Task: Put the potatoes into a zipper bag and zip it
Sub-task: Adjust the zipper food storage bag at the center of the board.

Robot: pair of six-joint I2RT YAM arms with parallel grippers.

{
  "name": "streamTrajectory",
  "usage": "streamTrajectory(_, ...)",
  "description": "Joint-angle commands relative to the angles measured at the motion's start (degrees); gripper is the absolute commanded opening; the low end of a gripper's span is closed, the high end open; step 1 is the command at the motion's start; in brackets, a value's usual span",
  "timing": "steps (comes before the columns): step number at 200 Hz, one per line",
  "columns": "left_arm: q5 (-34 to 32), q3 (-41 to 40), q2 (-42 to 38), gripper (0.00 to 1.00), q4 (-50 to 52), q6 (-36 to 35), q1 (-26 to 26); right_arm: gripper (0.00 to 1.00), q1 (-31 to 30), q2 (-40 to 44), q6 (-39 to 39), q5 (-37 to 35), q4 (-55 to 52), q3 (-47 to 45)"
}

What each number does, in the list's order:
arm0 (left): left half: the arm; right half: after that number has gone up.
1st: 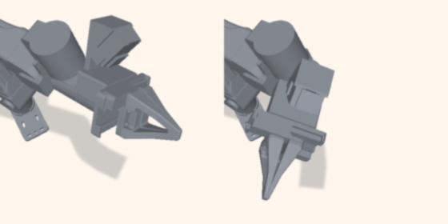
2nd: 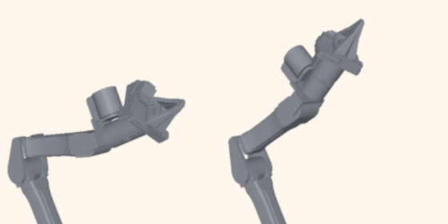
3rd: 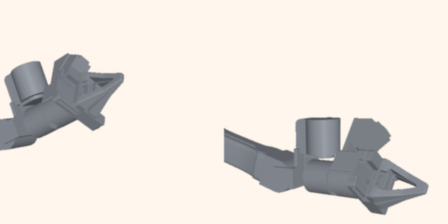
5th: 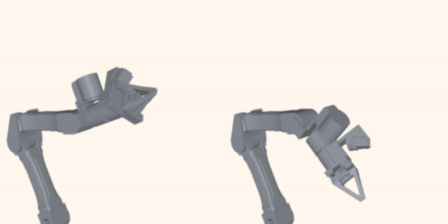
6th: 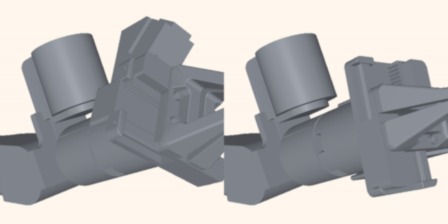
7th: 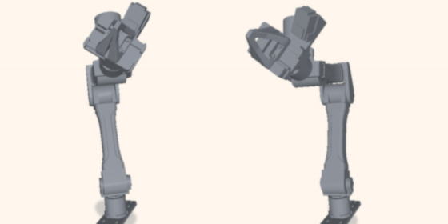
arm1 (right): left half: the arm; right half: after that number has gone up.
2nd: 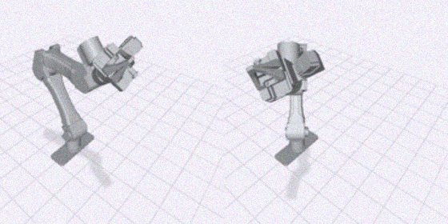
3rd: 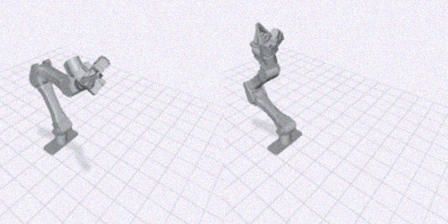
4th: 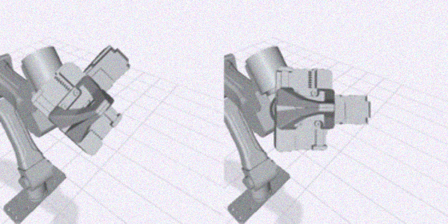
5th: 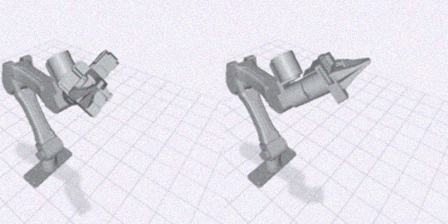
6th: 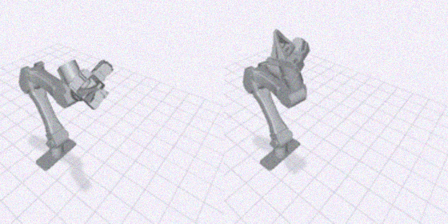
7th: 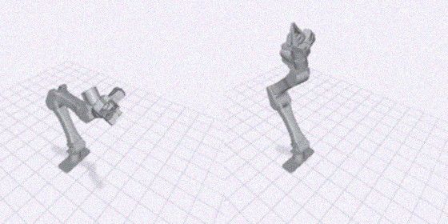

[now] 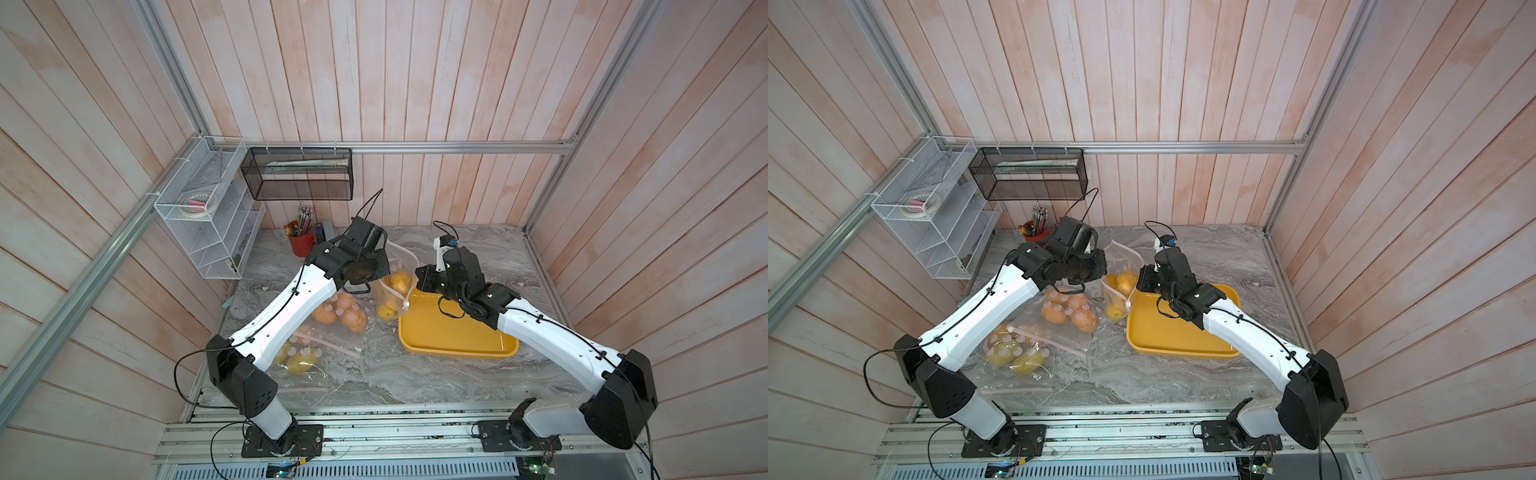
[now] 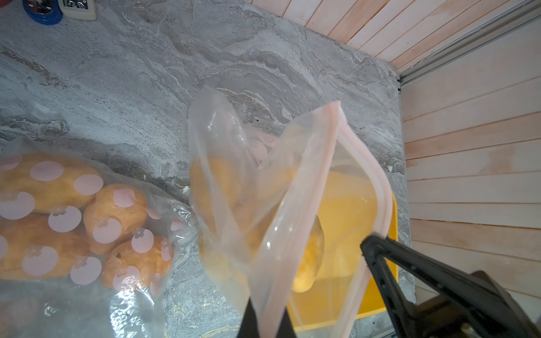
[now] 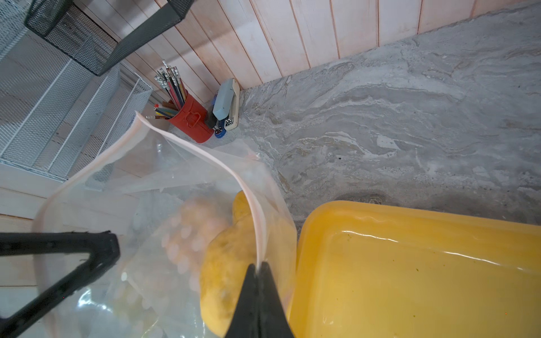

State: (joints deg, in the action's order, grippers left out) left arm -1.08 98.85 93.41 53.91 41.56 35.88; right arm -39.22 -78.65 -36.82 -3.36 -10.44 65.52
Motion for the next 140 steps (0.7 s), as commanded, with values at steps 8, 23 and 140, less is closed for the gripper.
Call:
streamTrajectory(8, 1.3, -1.3, -1.8, 0.00, -2.1, -0.6, -0.6, 0.00, 0.1, 2.7, 1.8, -0.4, -3.1, 2.5)
streamTrajectory(23, 1.4, -1.7, -2.0, 0.00, -2.6, -0.6, -0.7, 0.00, 0.1, 2.4, 2.8, 0.5, -5.9, 4.2)
streamTrajectory(140, 3.7, -4.7, 0.0, 0.00, -6.1, -0.7, -3.4, 0.00, -2.4, -7.7, 8.4, 8.0, -7.6, 13.4)
